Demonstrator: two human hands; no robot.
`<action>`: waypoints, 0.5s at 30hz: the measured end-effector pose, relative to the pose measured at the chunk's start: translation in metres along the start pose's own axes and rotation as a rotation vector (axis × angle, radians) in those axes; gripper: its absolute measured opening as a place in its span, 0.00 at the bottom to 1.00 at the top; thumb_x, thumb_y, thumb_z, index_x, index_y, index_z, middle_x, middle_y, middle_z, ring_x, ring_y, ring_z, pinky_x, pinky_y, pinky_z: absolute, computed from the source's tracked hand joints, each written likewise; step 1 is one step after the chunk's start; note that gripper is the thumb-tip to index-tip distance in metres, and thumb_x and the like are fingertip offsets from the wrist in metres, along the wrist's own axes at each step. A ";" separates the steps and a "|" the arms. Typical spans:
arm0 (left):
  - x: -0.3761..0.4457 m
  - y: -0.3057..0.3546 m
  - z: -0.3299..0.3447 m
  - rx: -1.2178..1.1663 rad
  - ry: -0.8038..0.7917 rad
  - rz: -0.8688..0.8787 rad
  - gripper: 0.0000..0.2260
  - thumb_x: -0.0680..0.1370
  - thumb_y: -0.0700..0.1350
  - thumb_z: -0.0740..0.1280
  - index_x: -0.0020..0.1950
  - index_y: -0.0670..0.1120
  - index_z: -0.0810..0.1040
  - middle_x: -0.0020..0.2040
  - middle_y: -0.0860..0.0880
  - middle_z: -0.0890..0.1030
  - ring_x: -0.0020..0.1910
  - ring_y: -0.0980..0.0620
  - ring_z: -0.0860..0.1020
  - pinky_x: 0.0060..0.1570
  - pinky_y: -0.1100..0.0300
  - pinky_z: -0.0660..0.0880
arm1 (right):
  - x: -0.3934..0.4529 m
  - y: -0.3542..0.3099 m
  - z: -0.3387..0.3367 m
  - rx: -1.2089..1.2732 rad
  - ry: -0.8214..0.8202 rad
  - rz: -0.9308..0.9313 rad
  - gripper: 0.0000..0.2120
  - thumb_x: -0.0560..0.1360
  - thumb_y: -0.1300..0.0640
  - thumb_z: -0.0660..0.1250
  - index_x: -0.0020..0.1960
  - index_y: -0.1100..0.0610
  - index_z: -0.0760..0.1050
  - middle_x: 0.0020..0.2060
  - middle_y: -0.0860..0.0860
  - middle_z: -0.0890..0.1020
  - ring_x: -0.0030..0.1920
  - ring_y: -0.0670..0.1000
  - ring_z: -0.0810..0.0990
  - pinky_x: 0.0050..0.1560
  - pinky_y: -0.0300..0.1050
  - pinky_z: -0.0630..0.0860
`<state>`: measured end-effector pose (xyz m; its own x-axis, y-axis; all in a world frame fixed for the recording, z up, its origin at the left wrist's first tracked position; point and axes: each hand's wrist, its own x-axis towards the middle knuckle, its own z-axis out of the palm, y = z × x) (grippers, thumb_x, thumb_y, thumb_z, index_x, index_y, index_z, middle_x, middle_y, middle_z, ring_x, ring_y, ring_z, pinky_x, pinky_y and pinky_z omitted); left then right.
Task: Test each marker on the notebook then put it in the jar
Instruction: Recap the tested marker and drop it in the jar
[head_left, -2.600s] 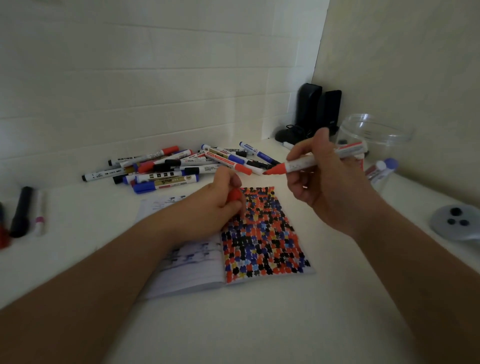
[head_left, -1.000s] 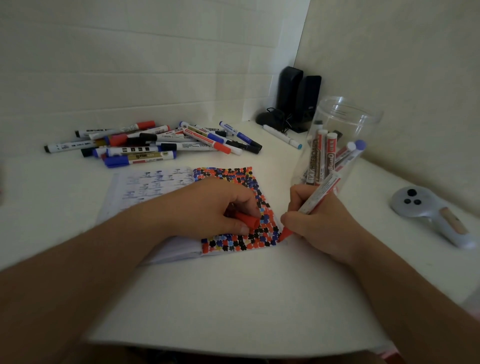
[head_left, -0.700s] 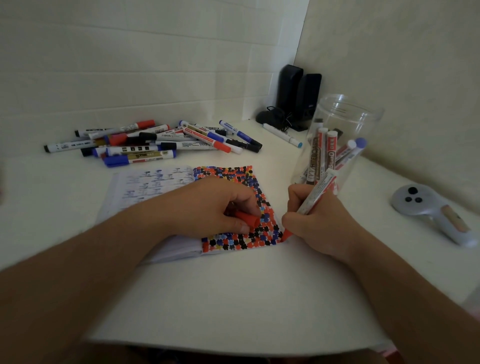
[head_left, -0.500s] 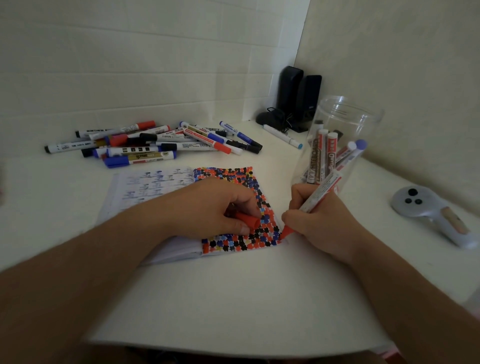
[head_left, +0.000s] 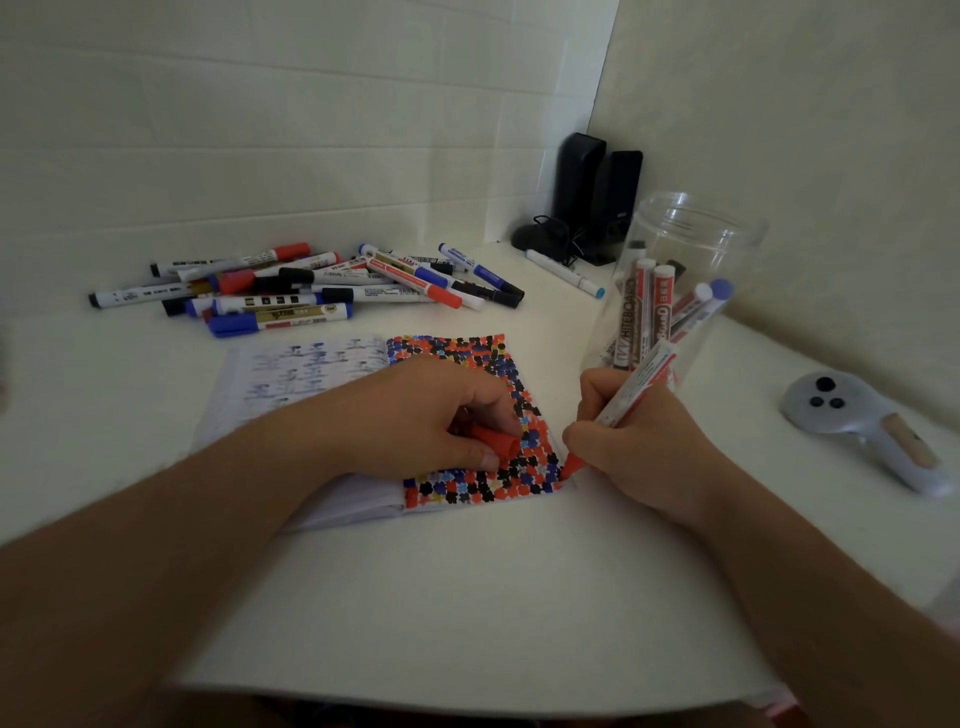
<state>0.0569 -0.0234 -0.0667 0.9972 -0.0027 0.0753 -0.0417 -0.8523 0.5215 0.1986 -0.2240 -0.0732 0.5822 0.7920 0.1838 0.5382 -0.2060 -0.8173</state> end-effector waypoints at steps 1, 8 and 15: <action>0.000 0.000 0.000 0.005 0.000 0.000 0.13 0.76 0.53 0.75 0.59 0.63 0.79 0.53 0.67 0.80 0.55 0.70 0.77 0.52 0.74 0.73 | 0.000 -0.001 0.000 -0.008 -0.008 -0.004 0.14 0.64 0.56 0.69 0.32 0.57 0.62 0.30 0.61 0.68 0.32 0.50 0.66 0.33 0.46 0.66; 0.001 0.001 0.000 -0.007 -0.001 -0.019 0.13 0.76 0.54 0.75 0.59 0.64 0.79 0.54 0.67 0.81 0.54 0.70 0.77 0.53 0.73 0.74 | 0.000 0.001 -0.003 0.074 -0.032 0.014 0.14 0.65 0.58 0.69 0.30 0.55 0.63 0.29 0.59 0.67 0.30 0.50 0.66 0.33 0.44 0.67; -0.001 0.006 -0.001 -0.139 0.089 -0.060 0.10 0.81 0.52 0.68 0.62 0.63 0.78 0.54 0.63 0.83 0.54 0.67 0.79 0.57 0.65 0.76 | 0.003 0.001 -0.012 0.631 -0.015 0.085 0.13 0.74 0.57 0.75 0.39 0.57 0.72 0.28 0.53 0.70 0.27 0.48 0.64 0.24 0.37 0.64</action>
<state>0.0554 -0.0283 -0.0624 0.9888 0.0975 0.1127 0.0029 -0.7691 0.6391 0.2080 -0.2282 -0.0668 0.5958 0.7969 0.1002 0.0255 0.1059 -0.9940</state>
